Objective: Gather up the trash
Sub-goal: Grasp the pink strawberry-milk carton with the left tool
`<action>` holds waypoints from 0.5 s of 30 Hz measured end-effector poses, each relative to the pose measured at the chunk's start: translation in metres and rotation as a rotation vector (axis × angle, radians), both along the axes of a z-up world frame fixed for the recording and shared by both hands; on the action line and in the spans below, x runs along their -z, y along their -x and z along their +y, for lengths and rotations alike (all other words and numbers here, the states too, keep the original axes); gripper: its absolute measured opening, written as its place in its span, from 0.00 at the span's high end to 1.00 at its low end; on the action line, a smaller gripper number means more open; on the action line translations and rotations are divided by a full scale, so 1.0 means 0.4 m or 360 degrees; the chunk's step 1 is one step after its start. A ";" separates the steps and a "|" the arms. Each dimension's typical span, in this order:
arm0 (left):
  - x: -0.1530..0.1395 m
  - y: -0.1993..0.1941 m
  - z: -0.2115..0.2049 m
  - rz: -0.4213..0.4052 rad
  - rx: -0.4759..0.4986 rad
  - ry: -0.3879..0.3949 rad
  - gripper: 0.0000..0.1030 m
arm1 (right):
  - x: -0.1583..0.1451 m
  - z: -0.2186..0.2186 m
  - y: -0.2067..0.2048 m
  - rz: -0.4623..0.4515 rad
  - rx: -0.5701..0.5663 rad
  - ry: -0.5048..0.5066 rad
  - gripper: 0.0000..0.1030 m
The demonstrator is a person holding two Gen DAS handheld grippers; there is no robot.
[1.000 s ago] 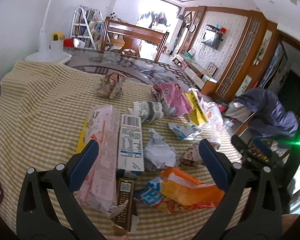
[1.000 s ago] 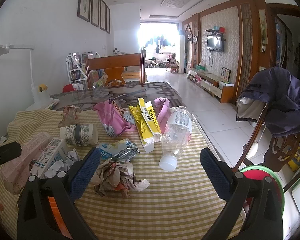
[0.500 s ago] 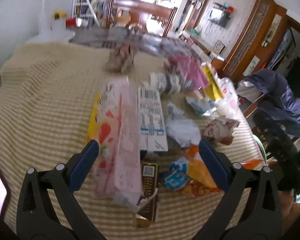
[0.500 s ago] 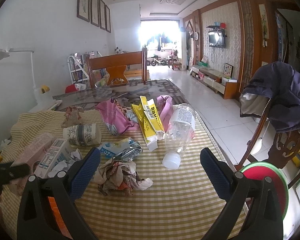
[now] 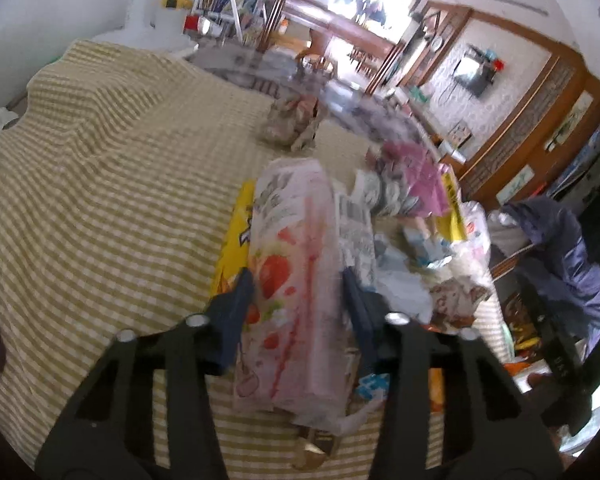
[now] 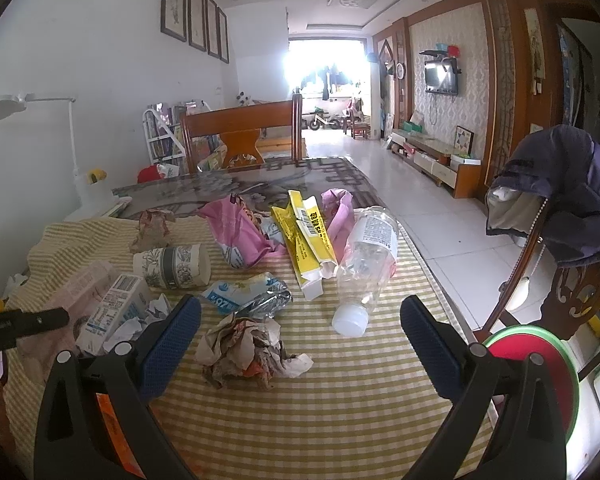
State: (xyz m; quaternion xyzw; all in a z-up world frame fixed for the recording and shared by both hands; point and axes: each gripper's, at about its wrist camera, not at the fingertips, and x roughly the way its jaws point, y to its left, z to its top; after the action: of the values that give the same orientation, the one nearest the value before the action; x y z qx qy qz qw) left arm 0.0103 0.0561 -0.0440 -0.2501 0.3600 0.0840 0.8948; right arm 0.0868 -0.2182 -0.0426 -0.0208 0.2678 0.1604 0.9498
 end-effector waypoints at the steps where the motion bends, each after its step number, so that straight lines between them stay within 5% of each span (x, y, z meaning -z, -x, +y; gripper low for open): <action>1: -0.012 0.006 -0.001 -0.0020 -0.0007 -0.0020 0.71 | 0.001 0.003 0.000 0.0001 -0.0002 0.0009 0.07; 2: -0.025 0.011 -0.004 -0.0048 -0.0010 -0.0046 0.78 | 0.002 0.005 -0.002 0.0007 -0.0006 0.0015 0.07; 7: -0.028 0.007 -0.015 -0.0058 0.0031 -0.0036 0.80 | 0.019 0.019 -0.035 0.0114 -0.0049 -0.0013 0.07; 15: -0.022 0.005 -0.014 -0.0057 0.0031 -0.0018 0.80 | 0.100 0.039 -0.131 0.0604 -0.0192 -0.0189 0.07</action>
State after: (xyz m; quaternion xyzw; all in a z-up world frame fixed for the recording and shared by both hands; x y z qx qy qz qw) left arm 0.0084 0.0505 -0.0350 -0.2431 0.3459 0.0729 0.9033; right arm 0.1393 -0.2026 -0.0826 0.0497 0.4302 0.2335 0.8706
